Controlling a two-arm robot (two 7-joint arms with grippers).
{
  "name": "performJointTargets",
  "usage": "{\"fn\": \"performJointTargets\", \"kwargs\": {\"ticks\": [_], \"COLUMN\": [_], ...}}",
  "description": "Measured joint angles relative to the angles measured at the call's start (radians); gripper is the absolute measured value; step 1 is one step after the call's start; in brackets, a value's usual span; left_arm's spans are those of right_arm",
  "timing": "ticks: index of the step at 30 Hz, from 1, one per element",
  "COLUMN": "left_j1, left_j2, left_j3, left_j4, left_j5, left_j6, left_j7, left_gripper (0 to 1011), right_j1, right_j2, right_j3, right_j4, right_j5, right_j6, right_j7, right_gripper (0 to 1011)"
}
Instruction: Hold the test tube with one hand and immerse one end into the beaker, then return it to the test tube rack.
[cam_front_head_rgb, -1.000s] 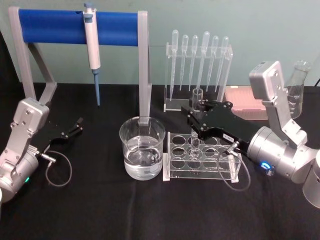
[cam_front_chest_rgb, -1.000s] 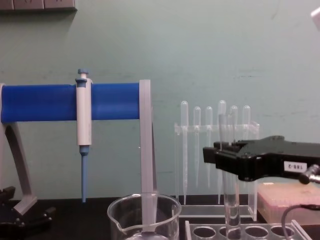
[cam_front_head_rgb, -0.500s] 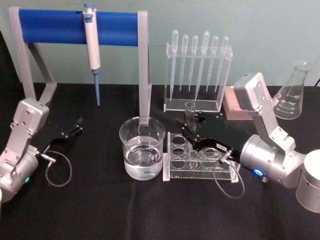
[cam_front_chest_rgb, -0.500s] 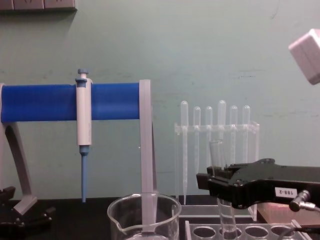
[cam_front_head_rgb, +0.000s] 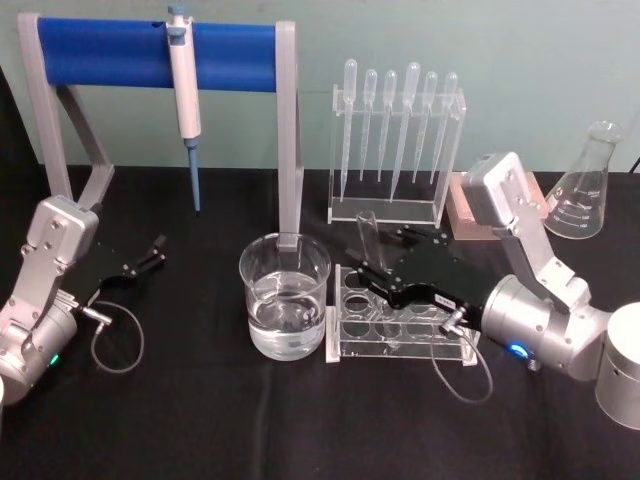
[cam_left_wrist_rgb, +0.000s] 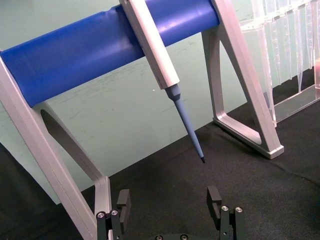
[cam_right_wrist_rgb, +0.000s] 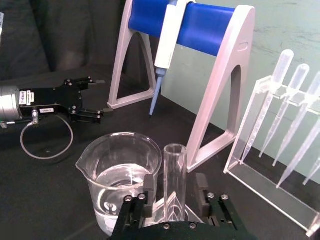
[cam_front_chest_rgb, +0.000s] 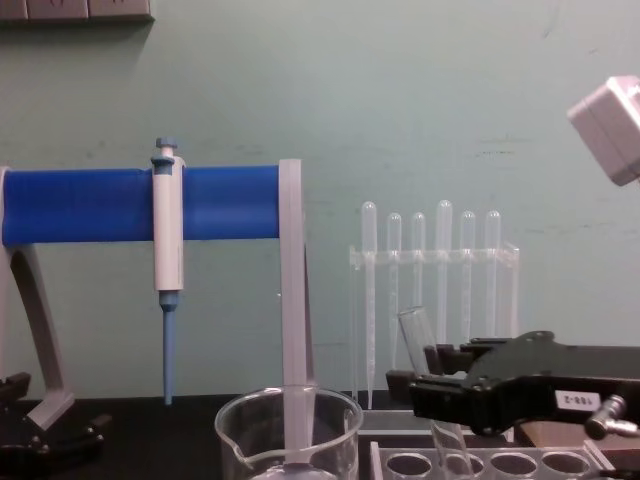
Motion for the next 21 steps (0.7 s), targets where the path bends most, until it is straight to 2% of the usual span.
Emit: {"fn": "performJointTargets", "kwargs": {"ticks": [2,8,9,11,14,17,18,21], "left_j1": [0.0,0.0,0.0,0.0,0.0,0.0,0.0,0.0], "left_j2": [0.0,0.0,0.0,0.0,0.0,0.0,0.0,0.0], "left_j3": [0.0,0.0,0.0,0.0,0.0,0.0,0.0,0.0], "left_j4": [0.0,0.0,0.0,0.0,0.0,0.0,0.0,0.0], "left_j5": [0.0,0.0,0.0,0.0,0.0,0.0,0.0,0.0], "left_j6": [0.0,0.0,0.0,0.0,0.0,0.0,0.0,0.0], "left_j7": [0.0,0.0,0.0,0.0,0.0,0.0,0.0,0.0], "left_gripper": [1000,1000,1000,1000,1000,1000,1000,1000], "right_j1": [-0.016,-0.117,-0.154,-0.194,-0.275,-0.315,-0.333,-0.349], "right_j2": [0.007,0.053,0.071,0.089,0.118,0.125,0.123,0.108], "right_j3": [0.01,0.068,0.092,0.121,0.194,0.243,0.272,0.307], "right_j4": [-0.016,-0.1,-0.129,-0.156,-0.195,-0.198,-0.19,-0.165], "right_j5": [0.003,0.031,0.041,0.051,0.076,0.081,0.081,0.061], "right_j6": [0.005,0.023,0.025,0.025,0.017,0.003,-0.009,-0.036], "right_j7": [-0.005,-0.031,-0.041,-0.053,-0.08,-0.107,-0.127,-0.172], "right_gripper": [565,738,783,837,918,983,1002,1002]}}
